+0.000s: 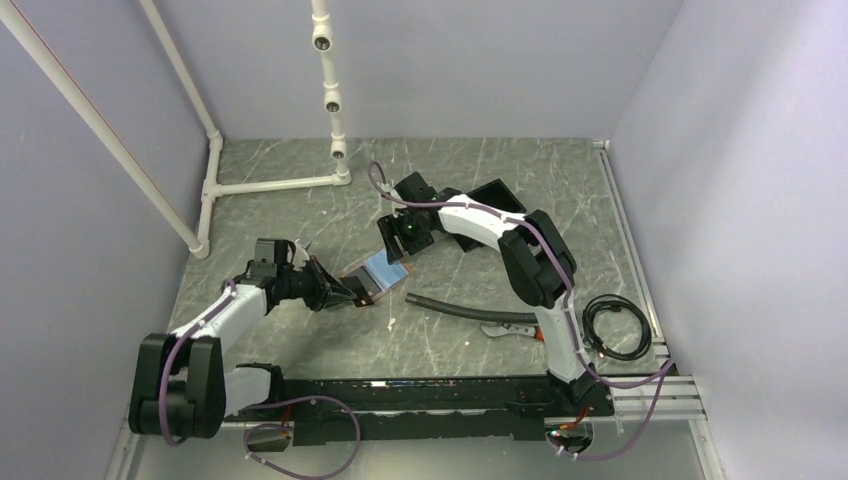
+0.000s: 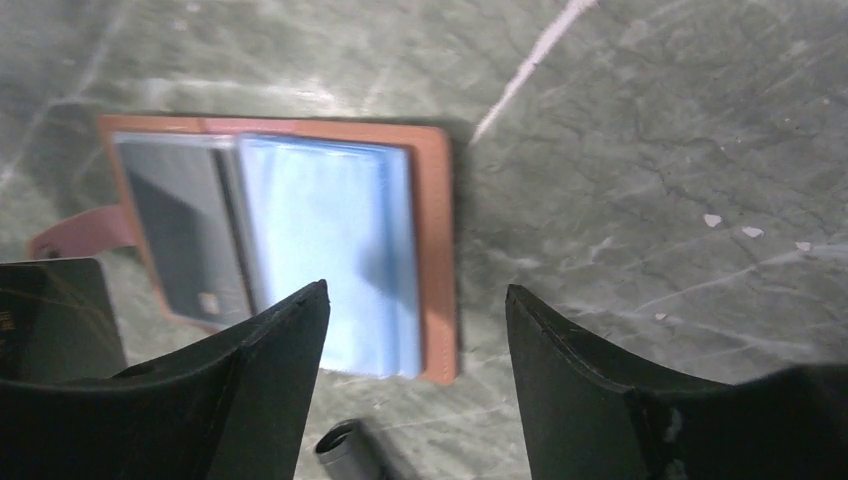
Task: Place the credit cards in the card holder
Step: Insert the credit card into the card holder.
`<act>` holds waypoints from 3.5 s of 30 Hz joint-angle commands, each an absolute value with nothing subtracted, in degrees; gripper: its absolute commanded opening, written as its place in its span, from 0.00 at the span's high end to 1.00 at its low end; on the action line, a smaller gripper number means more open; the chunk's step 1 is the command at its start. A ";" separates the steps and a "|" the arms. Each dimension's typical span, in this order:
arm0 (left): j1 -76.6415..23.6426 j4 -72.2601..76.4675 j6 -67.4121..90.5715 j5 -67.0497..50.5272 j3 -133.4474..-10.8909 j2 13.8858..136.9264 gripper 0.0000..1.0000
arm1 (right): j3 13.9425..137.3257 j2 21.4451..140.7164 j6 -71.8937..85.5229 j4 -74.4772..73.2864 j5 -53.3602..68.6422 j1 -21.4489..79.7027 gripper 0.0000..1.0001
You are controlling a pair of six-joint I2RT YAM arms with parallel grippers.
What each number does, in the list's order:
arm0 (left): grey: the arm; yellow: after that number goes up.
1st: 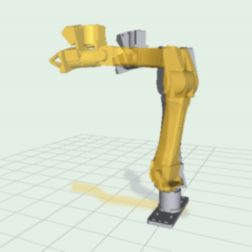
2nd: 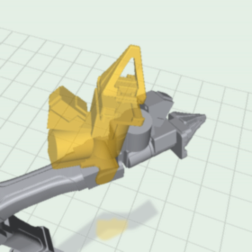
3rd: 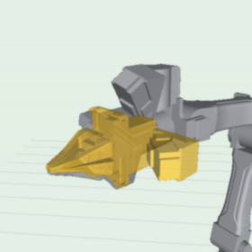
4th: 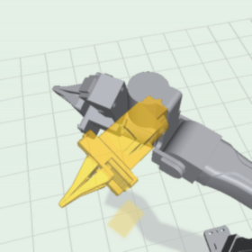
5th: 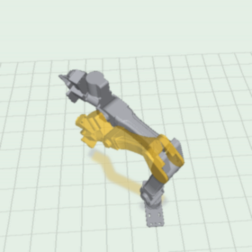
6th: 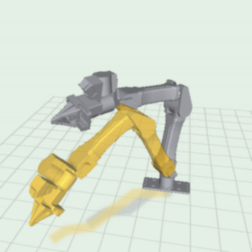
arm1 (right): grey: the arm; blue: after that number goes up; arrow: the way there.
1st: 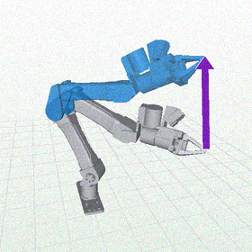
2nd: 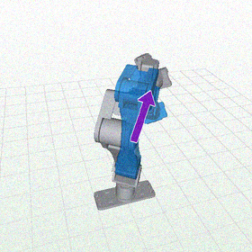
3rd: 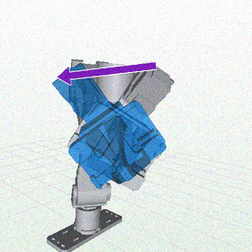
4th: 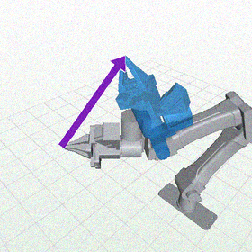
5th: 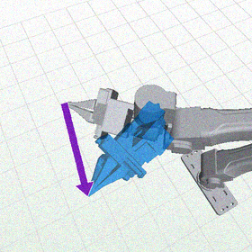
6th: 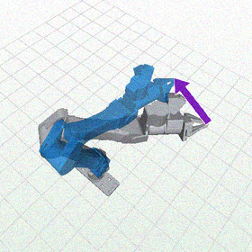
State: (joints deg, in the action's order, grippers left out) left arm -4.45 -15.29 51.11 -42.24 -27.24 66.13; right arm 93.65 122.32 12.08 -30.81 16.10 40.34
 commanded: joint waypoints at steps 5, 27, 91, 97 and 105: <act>-4.16 -2.62 45.57 -46.36 -28.58 76.54 1.00 | 92.77 127.00 10.91 -27.51 19.14 39.90 0.51; -4.24 8.32 49.74 -46.56 -22.86 78.83 1.00 | 85.59 127.19 13.63 -25.08 18.30 40.49 0.98; -4.04 13.22 53.04 -50.89 -14.38 74.46 1.00 | 82.51 127.43 12.22 -27.07 3.03 48.43 0.77; -4.04 18.60 55.02 -52.64 -14.01 79.91 1.00 | 82.80 127.51 12.13 -27.46 3.08 48.43 0.77; -3.96 21.13 55.79 -53.05 -14.03 83.93 1.00 | 82.48 127.45 11.95 -27.44 3.46 48.43 0.77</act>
